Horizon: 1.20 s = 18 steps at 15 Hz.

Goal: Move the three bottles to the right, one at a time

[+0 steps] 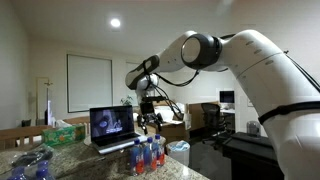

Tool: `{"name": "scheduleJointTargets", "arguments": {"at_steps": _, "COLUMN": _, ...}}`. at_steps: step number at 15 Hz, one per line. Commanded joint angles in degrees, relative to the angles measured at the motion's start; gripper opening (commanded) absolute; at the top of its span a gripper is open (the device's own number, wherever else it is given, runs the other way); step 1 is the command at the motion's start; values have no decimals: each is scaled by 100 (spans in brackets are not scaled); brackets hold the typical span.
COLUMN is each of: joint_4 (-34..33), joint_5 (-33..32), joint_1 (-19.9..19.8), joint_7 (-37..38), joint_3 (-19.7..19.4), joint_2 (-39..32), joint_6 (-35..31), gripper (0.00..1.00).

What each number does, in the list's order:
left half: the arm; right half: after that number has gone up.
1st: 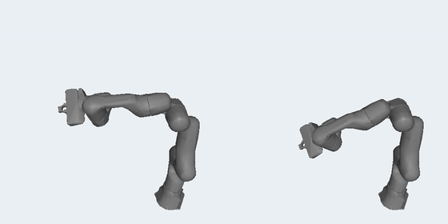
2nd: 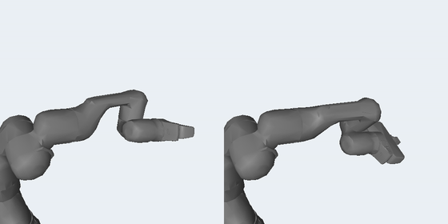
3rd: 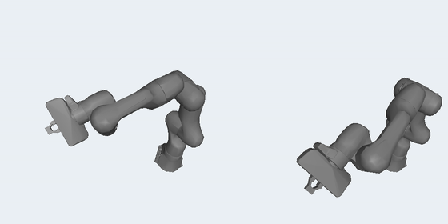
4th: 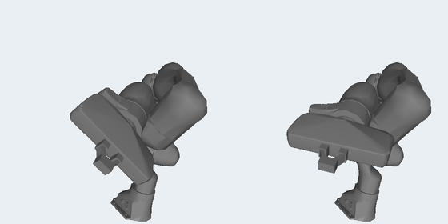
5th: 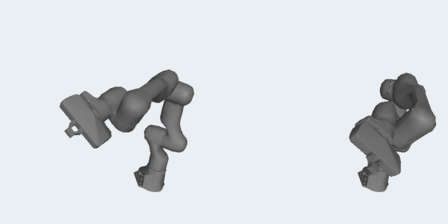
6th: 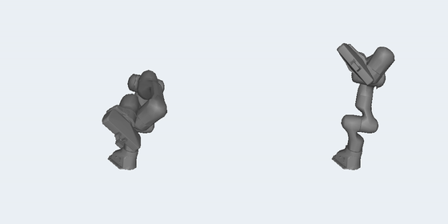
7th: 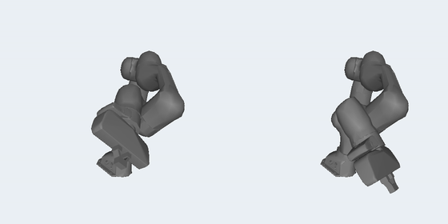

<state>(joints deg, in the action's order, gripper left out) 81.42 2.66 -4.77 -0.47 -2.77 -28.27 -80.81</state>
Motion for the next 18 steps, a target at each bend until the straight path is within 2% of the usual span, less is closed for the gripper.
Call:
{"name": "scheduleJointTargets", "arguments": {"at_steps": 1, "joint_4": 53, "joint_5": -138, "joint_1": -3, "joint_7": -117, "joint_3": -14, "joint_2": -60, "joint_6": -120, "gripper": 100}}
{"name": "scheduleJointTargets", "arguments": {"at_steps": 10, "joint_4": -109, "joint_5": -510, "joint_1": 122, "joint_7": -268, "joint_3": 58, "joint_2": -476, "joint_6": -727, "gripper": 100}}
{"name": "scheduleJointTargets", "arguments": {"at_steps": 11, "joint_4": -120, "joint_5": -539, "joint_1": 139, "joint_7": -262, "joint_3": 57, "joint_2": -493, "joint_6": -786, "gripper": 89}}
{"name": "scheduleJointTargets", "arguments": {"at_steps": 12, "joint_4": -132, "joint_5": -568, "joint_1": 156, "joint_7": -250, "joint_3": 55, "joint_2": -506, "joint_6": -859, "gripper": 74}}
{"name": "scheduleJointTargets", "arguments": {"at_steps": 18, "joint_4": -215, "joint_5": -677, "joint_1": 207, "joint_7": -213, "joint_3": 54, "joint_2": -548, "joint_6": -1052, "gripper": 33}}
